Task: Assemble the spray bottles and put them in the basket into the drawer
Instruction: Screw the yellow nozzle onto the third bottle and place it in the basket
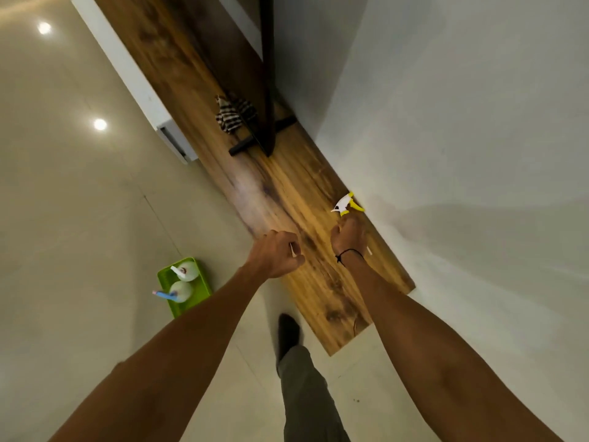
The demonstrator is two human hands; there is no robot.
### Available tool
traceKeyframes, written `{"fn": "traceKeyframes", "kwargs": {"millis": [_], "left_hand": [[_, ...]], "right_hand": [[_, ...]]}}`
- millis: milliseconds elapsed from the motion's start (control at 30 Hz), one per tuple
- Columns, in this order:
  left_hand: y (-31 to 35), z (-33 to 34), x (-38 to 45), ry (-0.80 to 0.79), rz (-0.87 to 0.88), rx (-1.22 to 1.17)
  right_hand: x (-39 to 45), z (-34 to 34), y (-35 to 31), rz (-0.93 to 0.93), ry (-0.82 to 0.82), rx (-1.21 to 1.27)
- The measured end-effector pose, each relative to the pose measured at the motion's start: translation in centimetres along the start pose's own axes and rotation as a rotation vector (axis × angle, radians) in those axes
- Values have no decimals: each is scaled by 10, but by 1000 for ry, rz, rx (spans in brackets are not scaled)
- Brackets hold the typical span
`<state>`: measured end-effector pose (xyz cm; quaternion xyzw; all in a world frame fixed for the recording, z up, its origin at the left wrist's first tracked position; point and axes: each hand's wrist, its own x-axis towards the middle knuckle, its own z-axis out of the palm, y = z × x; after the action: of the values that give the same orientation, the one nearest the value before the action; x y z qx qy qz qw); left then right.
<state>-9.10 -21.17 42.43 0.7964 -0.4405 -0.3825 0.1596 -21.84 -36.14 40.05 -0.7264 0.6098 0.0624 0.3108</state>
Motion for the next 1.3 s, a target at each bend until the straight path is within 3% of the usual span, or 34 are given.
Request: {"fn": "traceKeyframes", "kwargs": {"millis": [367, 533, 967, 1300], "left_hand": [[-42, 31, 24, 87, -56, -63], [-77, 42, -7, 110, -169, -97], [-180, 63, -157, 175, -409, -258], [-280, 176, -220, 244, -679, -409]], "right_hand": [[67, 60, 9, 45, -6, -78], [65, 79, 12, 213, 40, 17], [-87, 167, -37, -22, 57, 412], [-149, 290, -30, -68, 1, 424]]}}
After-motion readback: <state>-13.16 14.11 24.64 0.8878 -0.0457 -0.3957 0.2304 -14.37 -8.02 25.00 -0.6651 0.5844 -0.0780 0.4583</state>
